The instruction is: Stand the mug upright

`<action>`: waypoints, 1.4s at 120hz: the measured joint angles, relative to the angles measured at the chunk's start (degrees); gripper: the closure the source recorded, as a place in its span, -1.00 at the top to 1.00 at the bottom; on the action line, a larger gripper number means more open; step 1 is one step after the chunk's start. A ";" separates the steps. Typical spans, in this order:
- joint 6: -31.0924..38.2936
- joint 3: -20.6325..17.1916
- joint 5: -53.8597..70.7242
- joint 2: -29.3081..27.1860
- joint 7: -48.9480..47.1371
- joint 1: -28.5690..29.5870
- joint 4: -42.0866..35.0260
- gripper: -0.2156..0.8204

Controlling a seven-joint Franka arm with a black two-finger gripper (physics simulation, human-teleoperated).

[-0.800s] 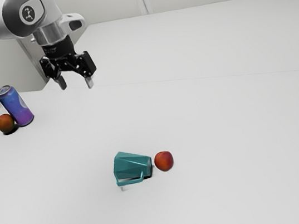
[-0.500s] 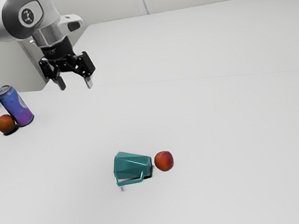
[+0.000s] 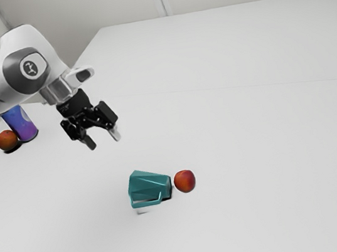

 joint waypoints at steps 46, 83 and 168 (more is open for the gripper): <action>10.34 0.06 -17.42 1.85 17.97 4.68 -14.00 0.58; 12.03 0.06 -23.37 7.73 36.86 7.76 -14.42 0.58; 11.32 -0.10 -35.90 15.63 60.43 8.36 -13.70 0.50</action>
